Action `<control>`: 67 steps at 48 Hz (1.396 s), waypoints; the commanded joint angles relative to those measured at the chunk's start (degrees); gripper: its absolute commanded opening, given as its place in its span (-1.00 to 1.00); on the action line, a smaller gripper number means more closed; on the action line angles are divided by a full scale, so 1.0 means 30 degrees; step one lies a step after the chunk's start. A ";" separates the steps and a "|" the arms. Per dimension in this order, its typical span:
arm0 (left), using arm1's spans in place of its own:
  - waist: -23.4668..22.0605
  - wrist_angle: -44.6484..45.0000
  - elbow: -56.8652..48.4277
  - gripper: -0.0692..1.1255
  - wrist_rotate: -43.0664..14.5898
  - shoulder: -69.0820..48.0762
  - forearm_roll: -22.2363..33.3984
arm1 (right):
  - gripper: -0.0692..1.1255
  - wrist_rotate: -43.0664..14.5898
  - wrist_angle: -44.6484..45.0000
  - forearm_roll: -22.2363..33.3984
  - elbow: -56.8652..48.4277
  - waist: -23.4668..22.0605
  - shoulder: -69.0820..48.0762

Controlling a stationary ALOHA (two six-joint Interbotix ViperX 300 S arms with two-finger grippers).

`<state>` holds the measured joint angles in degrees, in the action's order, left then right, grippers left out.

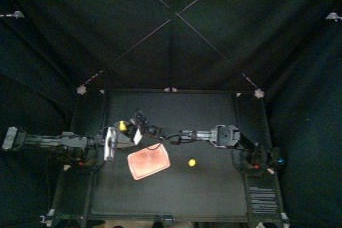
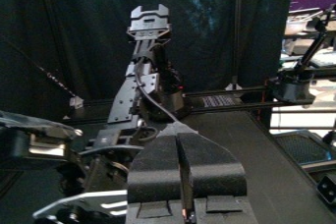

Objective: Pick the banana then place it in the grey bowl
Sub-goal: Drop banana in the grey bowl and return to neutral

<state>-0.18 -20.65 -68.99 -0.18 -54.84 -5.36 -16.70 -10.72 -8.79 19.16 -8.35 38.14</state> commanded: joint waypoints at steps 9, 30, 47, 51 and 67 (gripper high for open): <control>-0.0059 -0.0176 0.0322 -0.90 0.0000 0.0088 -0.0322 | 0.53 0.0059 0.0381 0.0117 0.0850 -0.0205 -0.0176; -0.0059 -0.0176 0.0293 -0.90 -0.0029 0.0088 -0.0527 | 0.56 0.0059 0.0176 0.4014 -0.4482 -0.0117 -0.4102; 0.0205 -0.0176 0.0205 -0.90 0.0000 0.0029 -0.0820 | 0.56 0.0322 -0.4541 0.5449 -1.5264 0.0059 -1.1807; 0.0352 -0.0176 0.0146 -0.90 0.0000 0.0029 -0.0820 | 0.56 0.0322 -0.6094 0.6123 -1.7285 0.0059 -1.3125; 0.0586 -0.0176 0.0029 -0.90 0.0000 0.0059 -0.0381 | 0.56 0.0293 -0.9727 0.8818 -2.1328 0.0000 -1.6172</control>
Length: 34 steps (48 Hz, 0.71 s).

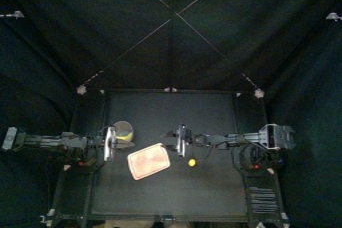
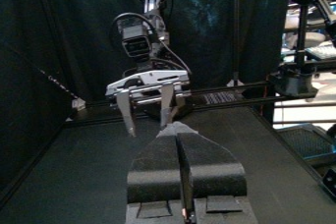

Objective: Pick the banana then place it in the grey bowl
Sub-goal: Drop banana in the grey bowl and return to neutral

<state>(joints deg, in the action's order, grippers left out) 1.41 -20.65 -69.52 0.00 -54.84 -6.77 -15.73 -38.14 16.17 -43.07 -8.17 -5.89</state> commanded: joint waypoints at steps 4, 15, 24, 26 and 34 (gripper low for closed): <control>0.0059 -0.0176 0.0176 -0.90 -0.0029 0.0029 0.0088 | 0.56 -0.0059 -0.0586 0.0762 -0.1377 -0.0059 -0.2402; 0.0059 -0.0176 0.0264 -0.90 -0.0059 0.0000 0.0059 | 0.56 -0.0234 -0.0615 0.0352 -0.3926 -0.0117 -0.5303; 0.0059 -0.0176 -0.0088 -0.90 -0.0059 0.0000 0.0059 | 0.56 -0.0234 -0.0586 -0.0674 -0.5566 -0.0117 -0.7764; 0.0059 -0.0176 -0.0176 -0.90 -0.0059 0.0000 0.0059 | 0.56 -0.0234 -0.0586 -0.0732 -0.5859 -0.0146 -0.8174; 0.0059 -0.0176 -0.0410 -0.90 -0.0059 0.0000 0.0088 | 0.56 -0.0264 -0.0586 -0.0879 -0.6738 -0.0146 -0.9111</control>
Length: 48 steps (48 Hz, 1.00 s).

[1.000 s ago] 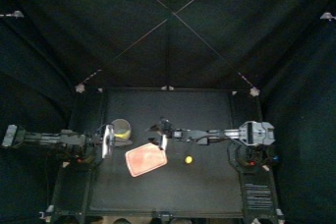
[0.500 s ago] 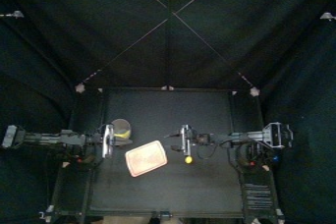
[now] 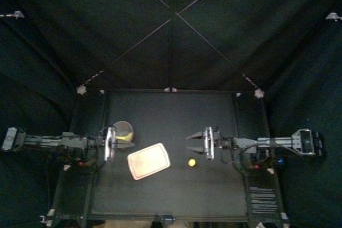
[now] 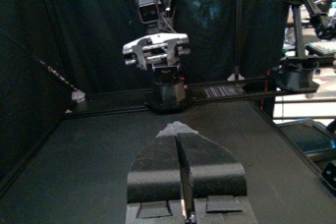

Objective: Pick the banana then place it in the grey bowl
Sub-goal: Drop banana in the grey bowl and return to neutral

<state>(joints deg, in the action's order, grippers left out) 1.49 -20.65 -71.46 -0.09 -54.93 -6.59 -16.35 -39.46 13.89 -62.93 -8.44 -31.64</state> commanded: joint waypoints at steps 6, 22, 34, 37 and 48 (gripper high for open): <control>0.0029 -0.0176 0.0234 -0.90 -0.0029 0.0029 0.0029 | 0.56 -0.0088 -0.0146 -0.0469 -0.0352 0.0029 -0.0586; 0.0059 -0.0176 0.0117 -0.90 -0.0029 0.0029 0.0000 | 0.56 -0.0088 0.0088 -0.1758 -0.1348 0.0352 -0.0674; 0.0059 -0.0176 -0.0234 -0.90 -0.0029 0.0029 0.0029 | 0.56 -0.0088 0.0732 -0.2256 -0.1465 0.0352 -0.1084; 0.0059 -0.0176 -0.0293 -0.90 -0.0029 0.0029 0.0029 | 0.56 -0.0088 0.0908 -0.2256 -0.1465 0.0352 -0.1201; 0.0117 0.0059 -0.0850 -0.90 0.0029 0.0029 0.0146 | 0.56 -0.0059 0.1787 -0.2197 -0.1582 0.0293 -0.1377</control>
